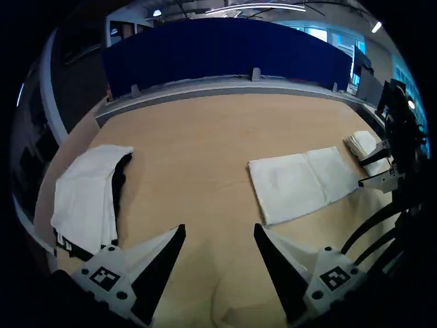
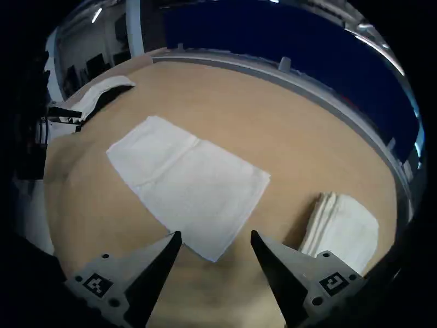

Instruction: Fold towel

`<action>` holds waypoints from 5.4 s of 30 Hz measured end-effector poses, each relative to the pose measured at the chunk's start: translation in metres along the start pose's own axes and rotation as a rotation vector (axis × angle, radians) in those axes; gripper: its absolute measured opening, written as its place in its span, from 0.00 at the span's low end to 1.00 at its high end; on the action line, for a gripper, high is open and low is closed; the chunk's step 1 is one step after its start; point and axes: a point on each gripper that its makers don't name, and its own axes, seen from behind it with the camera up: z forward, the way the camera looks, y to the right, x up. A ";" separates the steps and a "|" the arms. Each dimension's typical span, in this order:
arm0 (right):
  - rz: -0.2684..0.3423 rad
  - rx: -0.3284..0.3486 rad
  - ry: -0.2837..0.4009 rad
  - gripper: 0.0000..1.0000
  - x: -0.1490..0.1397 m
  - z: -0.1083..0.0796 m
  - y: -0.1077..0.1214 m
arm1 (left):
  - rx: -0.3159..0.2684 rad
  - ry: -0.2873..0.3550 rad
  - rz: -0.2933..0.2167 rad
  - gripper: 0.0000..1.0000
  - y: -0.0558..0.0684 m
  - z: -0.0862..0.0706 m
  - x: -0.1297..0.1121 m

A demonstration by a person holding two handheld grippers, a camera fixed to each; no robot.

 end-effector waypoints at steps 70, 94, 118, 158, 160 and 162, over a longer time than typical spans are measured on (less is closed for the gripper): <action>-0.050 0.021 0.022 0.04 0.028 -0.018 -0.010 | 0.064 -0.021 -0.063 0.93 -0.029 -0.049 -0.044; -0.203 0.058 0.108 0.04 0.120 -0.016 -0.049 | 0.062 0.007 -0.091 0.93 -0.036 -0.057 -0.043; -0.370 0.302 0.038 0.04 0.142 0.097 -0.202 | 0.086 0.031 -0.171 0.93 -0.053 -0.064 -0.054; -0.354 0.313 0.100 0.92 0.131 0.069 -0.201 | 0.079 0.033 -0.172 0.93 -0.053 -0.059 -0.053; -0.340 0.295 0.106 0.98 0.130 0.064 -0.197 | 0.078 0.034 -0.173 0.93 -0.053 -0.059 -0.052; -0.321 0.268 0.108 0.98 0.128 0.060 -0.191 | 0.077 0.035 -0.175 0.93 -0.053 -0.059 -0.052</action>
